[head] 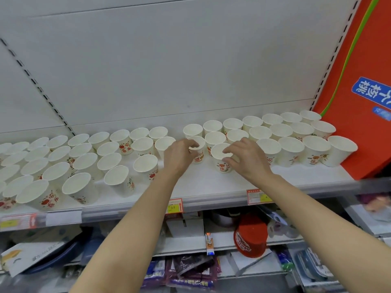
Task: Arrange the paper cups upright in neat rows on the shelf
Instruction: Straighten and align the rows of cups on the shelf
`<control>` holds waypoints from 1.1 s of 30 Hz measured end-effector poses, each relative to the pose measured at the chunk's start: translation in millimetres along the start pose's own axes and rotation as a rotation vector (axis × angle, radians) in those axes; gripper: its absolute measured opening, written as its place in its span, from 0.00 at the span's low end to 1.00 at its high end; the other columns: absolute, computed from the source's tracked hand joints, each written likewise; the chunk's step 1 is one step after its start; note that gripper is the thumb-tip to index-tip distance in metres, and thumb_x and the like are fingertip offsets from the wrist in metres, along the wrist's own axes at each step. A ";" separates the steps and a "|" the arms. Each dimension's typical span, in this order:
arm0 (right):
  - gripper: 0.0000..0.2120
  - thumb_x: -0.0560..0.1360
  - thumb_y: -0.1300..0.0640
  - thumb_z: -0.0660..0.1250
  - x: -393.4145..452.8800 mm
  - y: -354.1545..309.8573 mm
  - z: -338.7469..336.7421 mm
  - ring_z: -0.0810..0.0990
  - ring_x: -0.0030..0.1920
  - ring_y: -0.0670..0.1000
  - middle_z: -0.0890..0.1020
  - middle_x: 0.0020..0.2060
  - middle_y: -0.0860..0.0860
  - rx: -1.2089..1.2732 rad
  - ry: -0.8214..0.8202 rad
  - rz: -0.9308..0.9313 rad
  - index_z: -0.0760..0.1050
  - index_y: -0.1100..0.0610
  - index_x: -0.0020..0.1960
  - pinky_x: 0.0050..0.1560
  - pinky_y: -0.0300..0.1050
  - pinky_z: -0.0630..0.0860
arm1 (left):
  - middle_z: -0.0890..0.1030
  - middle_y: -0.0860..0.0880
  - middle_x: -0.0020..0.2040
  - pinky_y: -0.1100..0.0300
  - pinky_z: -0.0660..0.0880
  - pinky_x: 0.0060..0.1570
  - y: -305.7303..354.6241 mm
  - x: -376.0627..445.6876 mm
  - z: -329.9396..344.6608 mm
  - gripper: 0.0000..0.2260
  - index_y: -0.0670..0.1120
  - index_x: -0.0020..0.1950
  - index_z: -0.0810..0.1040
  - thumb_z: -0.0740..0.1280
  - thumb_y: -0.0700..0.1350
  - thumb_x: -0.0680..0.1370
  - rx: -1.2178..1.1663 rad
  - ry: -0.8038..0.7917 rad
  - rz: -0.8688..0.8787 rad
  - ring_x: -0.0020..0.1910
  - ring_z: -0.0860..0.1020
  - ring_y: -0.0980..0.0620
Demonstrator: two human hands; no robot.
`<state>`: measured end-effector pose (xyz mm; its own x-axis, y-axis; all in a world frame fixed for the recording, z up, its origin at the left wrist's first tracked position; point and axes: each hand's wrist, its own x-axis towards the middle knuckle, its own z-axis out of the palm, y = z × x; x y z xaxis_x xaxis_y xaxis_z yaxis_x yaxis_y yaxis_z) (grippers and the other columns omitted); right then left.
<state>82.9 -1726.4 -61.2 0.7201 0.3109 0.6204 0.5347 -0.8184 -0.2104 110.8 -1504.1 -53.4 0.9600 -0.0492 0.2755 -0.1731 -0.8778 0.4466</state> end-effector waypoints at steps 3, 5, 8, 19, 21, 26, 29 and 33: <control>0.08 0.68 0.54 0.77 6.4 -8.1 1.8 0.75 0.41 0.54 0.82 0.39 0.49 0.025 0.069 -0.052 0.81 0.55 0.44 0.42 0.45 0.68 | 0.81 0.56 0.56 0.56 0.75 0.45 -3.9 -5.3 -10.8 0.12 0.54 0.58 0.82 0.72 0.50 0.75 -0.026 0.041 0.004 0.46 0.80 0.55; 0.07 0.69 0.53 0.75 13.6 -15.5 6.5 0.75 0.41 0.55 0.82 0.39 0.49 0.049 0.076 -0.078 0.81 0.55 0.44 0.42 0.46 0.67 | 0.82 0.57 0.54 0.58 0.74 0.44 -13.9 -6.4 -23.9 0.09 0.55 0.56 0.82 0.70 0.50 0.75 -0.010 0.089 -0.028 0.45 0.80 0.57; 0.06 0.71 0.52 0.70 24.6 -28.5 17.2 0.75 0.40 0.54 0.82 0.37 0.49 0.087 0.058 -0.081 0.81 0.55 0.42 0.40 0.47 0.70 | 0.83 0.57 0.48 0.57 0.74 0.43 -40.1 -4.1 -49.2 0.06 0.55 0.50 0.83 0.69 0.48 0.76 0.017 0.179 -0.120 0.46 0.80 0.55; 0.04 0.68 0.59 0.76 45.8 -66.3 51.3 0.75 0.39 0.54 0.82 0.36 0.48 0.131 -0.013 0.075 0.81 0.55 0.40 0.39 0.46 0.71 | 0.82 0.51 0.49 0.56 0.70 0.42 -76.7 20.3 -61.2 0.06 0.52 0.50 0.84 0.72 0.50 0.74 0.250 -0.113 0.121 0.54 0.74 0.49; 0.02 0.70 0.58 0.74 46.4 -76.9 49.2 0.76 0.40 0.50 0.82 0.37 0.47 0.199 -0.025 0.214 0.82 0.54 0.41 0.39 0.44 0.71 | 0.82 0.53 0.48 0.57 0.68 0.41 -75.8 17.7 -64.5 0.05 0.52 0.48 0.84 0.72 0.50 0.75 0.190 -0.057 0.171 0.52 0.74 0.50; 0.03 0.71 0.56 0.72 54.3 -103.3 39.7 0.79 0.37 0.43 0.83 0.34 0.45 0.441 0.089 0.567 0.83 0.55 0.40 0.41 0.39 0.74 | 0.81 0.58 0.44 0.60 0.63 0.39 -70.5 -4.2 -76.7 0.02 0.54 0.45 0.84 0.73 0.51 0.74 0.004 0.048 0.342 0.45 0.72 0.57; 0.07 0.71 0.50 0.71 59.7 -114.0 35.9 0.80 0.37 0.43 0.83 0.34 0.44 0.435 0.123 0.685 0.83 0.53 0.39 0.41 0.41 0.75 | 0.82 0.57 0.44 0.60 0.69 0.40 -68.1 -12.5 -74.6 0.03 0.53 0.45 0.84 0.74 0.50 0.73 -0.033 0.011 0.454 0.44 0.76 0.56; 0.05 0.68 0.50 0.72 49.9 -123.4 37.5 0.81 0.35 0.45 0.82 0.30 0.44 0.361 0.123 0.854 0.82 0.51 0.37 0.39 0.43 0.76 | 0.83 0.57 0.42 0.59 0.72 0.40 -72.6 -27.8 -60.0 0.04 0.52 0.44 0.84 0.76 0.47 0.71 -0.120 0.013 0.524 0.42 0.76 0.54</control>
<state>69.5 -1591.8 -32.6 0.8915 -0.3968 0.2187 -0.0340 -0.5400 -0.8410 83.4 -1410.4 -42.4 0.7353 -0.4598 0.4979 -0.6533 -0.6765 0.3400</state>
